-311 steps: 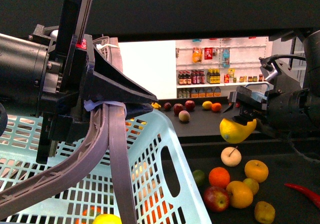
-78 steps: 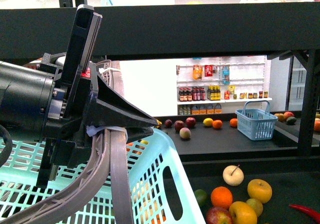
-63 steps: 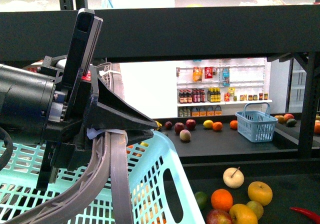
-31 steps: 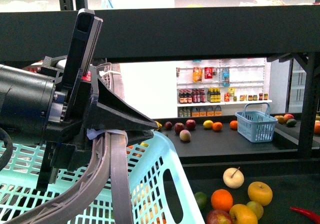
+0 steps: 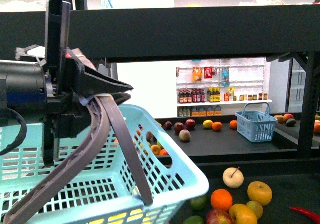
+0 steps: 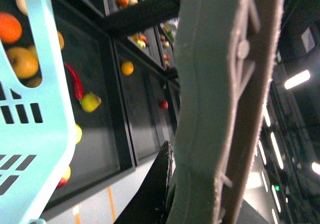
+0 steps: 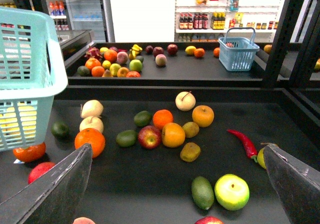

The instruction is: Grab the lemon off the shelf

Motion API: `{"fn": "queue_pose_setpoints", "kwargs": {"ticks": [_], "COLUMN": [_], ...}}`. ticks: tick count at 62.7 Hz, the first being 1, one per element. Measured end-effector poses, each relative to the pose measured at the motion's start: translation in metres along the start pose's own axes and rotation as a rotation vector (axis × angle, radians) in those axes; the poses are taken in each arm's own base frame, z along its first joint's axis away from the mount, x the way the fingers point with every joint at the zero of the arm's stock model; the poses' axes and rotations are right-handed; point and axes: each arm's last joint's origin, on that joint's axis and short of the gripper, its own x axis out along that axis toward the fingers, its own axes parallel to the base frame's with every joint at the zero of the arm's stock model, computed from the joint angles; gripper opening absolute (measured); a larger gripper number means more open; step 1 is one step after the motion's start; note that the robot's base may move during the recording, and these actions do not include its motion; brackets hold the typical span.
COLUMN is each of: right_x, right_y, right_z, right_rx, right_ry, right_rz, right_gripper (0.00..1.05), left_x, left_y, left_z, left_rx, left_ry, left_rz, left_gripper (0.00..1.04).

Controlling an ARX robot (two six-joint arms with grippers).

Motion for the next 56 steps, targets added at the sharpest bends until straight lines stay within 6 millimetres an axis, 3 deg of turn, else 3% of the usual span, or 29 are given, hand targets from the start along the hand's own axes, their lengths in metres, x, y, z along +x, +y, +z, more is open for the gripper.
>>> {"fn": "queue_pose_setpoints", "kwargs": {"ticks": [9,18,28,45,56], "right_x": [0.000,0.000,0.000,0.000,0.000], "right_y": [0.000,0.000,0.000,0.000,0.000], "right_z": [0.000,0.000,0.000,0.000,0.000], "right_rx": [0.000,0.000,0.000,0.000,0.000], "right_ry": [0.000,0.000,0.000,0.000,0.000], "right_rz": [0.000,0.000,0.000,0.000,0.000], "right_gripper": [1.02,1.02,1.02,1.02,1.02], "left_x": [-0.015,-0.048,-0.084,-0.130,-0.145], "left_y": [0.012,0.030,0.055,0.105,0.112], "left_z": [0.031,0.070,0.100,0.141,0.164], "left_rx": [-0.083,-0.144,-0.181,-0.188,-0.148], "left_ry": [-0.236,-0.525,-0.750,-0.886,-0.928], "left_rz": [-0.015,-0.061,-0.091,-0.095,-0.139], "left_gripper": [0.09,0.09,0.09,0.08,0.08]}}
